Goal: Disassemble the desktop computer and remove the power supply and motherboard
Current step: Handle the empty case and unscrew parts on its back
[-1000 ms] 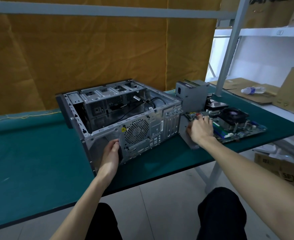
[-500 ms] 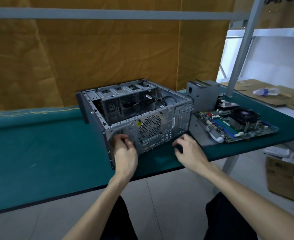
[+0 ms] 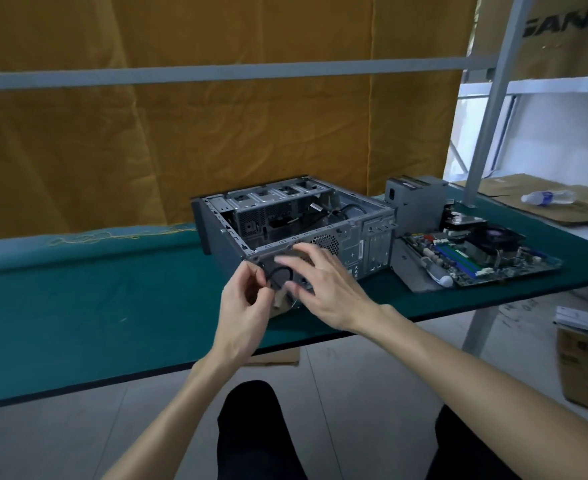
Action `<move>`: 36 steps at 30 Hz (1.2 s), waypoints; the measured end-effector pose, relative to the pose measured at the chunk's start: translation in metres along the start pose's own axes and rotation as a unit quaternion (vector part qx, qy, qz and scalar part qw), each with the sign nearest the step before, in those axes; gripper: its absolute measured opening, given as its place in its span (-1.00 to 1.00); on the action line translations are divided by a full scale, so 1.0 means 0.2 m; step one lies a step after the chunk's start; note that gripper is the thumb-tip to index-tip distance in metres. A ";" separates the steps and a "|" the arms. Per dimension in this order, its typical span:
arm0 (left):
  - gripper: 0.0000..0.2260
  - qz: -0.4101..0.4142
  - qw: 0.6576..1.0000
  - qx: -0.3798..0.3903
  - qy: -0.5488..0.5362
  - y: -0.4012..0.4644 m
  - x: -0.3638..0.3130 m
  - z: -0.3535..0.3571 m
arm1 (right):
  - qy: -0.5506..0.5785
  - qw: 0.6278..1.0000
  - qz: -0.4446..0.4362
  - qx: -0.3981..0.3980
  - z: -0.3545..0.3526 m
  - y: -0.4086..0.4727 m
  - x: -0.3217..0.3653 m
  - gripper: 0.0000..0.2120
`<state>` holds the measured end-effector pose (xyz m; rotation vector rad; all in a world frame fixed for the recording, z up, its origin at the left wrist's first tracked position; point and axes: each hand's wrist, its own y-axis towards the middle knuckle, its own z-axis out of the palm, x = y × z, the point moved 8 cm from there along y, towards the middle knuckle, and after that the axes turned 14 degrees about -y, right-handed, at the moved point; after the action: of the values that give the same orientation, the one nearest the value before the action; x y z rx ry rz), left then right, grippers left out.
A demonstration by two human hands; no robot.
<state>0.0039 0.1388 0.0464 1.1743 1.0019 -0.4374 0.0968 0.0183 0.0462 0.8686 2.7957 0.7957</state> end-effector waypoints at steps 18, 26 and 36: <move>-0.68 0.026 0.949 0.220 0.224 0.36 0.00 0.88 | 0.587 0.657 0.456 -0.121 -0.11 -0.25 -0.75 -0.93; -0.62 -0.045 0.878 0.268 0.394 0.87 0.36 1.03 | 0.111 0.855 0.486 0.144 0.02 -0.31 -1.52 -0.57; -0.33 -0.048 0.858 0.358 0.367 1.13 0.55 1.14 | -0.016 0.913 0.360 0.193 0.17 -0.01 -1.72 -0.67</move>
<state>0.3231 0.0378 0.0907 2.0594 1.6339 -0.4640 0.3904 -0.1581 -0.0009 2.0176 2.6147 0.2549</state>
